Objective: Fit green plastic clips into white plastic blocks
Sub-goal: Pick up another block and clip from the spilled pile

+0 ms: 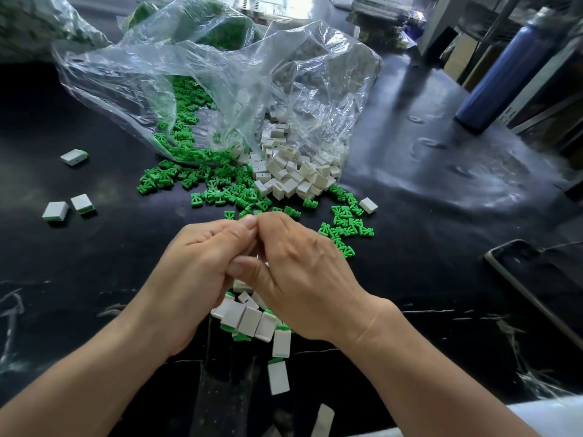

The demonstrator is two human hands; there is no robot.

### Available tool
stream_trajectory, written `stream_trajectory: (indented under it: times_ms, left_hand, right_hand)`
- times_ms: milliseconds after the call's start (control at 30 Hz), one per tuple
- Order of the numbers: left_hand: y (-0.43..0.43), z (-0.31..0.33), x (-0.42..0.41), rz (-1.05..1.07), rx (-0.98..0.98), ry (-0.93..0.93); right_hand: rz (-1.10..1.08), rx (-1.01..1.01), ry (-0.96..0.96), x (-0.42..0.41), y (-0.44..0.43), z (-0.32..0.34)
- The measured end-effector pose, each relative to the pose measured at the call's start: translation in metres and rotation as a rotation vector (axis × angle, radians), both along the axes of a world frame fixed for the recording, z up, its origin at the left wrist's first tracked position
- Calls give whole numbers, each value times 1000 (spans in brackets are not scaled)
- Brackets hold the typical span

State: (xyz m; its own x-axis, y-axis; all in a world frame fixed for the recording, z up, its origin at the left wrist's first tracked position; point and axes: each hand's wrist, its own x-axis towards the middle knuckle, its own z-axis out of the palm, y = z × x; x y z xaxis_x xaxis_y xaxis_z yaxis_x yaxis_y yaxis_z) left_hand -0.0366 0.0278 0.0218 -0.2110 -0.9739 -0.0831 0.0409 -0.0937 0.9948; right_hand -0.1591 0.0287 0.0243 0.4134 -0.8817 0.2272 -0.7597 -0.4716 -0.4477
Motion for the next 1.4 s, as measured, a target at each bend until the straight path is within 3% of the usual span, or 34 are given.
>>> stream_trajectory:
  times_ms: [133, 267, 533, 800, 1067, 1167, 1267, 1400]
  left_hand:
    - [-1, -1, 2, 22, -46, -84]
    - [-2, -6, -1, 75, 85, 6]
    - [1, -6, -2, 64, 108, 66]
    - [-4, -9, -2, 50, 91, 61]
    - [-8, -6, 7, 26, 26, 144]
    - [-8, -5, 7, 46, -20, 133]
    - [-7, -6, 7, 97, -168, 46]
    - [-8, -12, 9, 87, -408, -126]
  right_hand:
    - [-13, -48, 53, 2, 2, 0]
    - [-12, 15, 54, 4, 4, 1]
    - [-19, -7, 75, 6, 6, 2]
    - [-12, 151, -81, 0, 2, -2]
    - [-50, 123, -200, -9, -6, -2]
    - [-41, 197, -320, -12, -9, 0]
    - [-102, 331, -563, -17, -11, 0]
    - [-112, 662, -814, -21, -15, 2]
